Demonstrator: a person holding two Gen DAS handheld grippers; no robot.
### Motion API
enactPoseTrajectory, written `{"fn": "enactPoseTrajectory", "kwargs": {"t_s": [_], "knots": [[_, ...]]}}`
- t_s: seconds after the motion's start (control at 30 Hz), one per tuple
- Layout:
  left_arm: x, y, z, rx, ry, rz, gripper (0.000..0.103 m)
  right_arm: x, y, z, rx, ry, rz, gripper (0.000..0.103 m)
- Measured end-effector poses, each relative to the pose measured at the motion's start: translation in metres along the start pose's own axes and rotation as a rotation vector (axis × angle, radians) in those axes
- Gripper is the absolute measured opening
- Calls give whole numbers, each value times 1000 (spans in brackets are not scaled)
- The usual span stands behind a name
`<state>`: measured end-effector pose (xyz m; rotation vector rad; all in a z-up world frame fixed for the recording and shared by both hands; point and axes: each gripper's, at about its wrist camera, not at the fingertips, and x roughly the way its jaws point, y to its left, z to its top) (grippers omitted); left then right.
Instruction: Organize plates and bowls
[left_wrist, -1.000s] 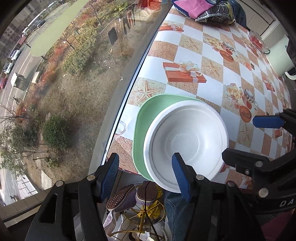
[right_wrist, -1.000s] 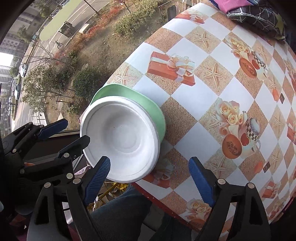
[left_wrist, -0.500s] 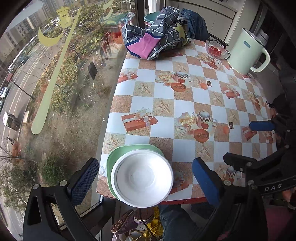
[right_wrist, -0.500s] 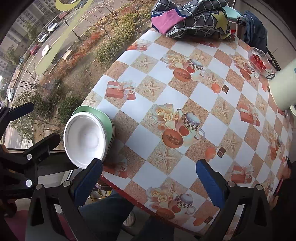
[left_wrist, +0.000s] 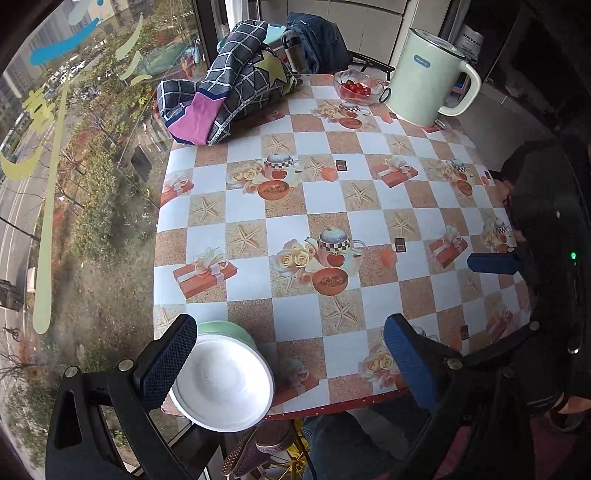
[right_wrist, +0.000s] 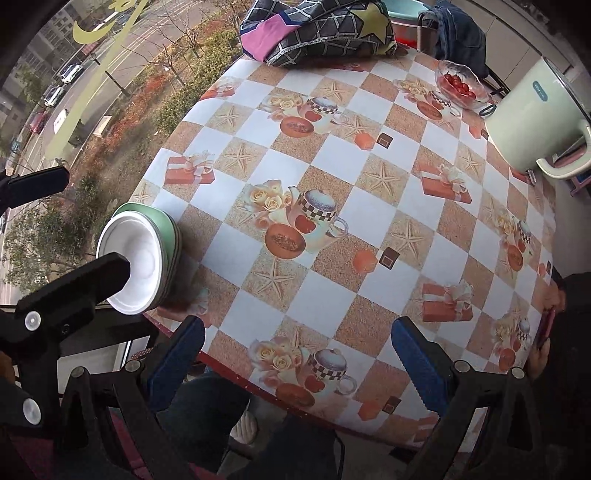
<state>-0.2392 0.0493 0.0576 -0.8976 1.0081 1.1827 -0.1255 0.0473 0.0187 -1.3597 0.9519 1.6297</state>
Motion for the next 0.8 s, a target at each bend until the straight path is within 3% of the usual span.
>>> {"fn": "enactPoseTrajectory", "kwargs": {"t_s": [0.4,0.67,0.8], "knots": [[16,9,8,42,33,-34,102,8,-14,2,139,19,7,101],[45,13,5,15,136,-64,102,23,-15,-15,200,78,13,101],[50,13,10,-48,136,-206,102,29,-28,-20,234,95,28,101]]}}
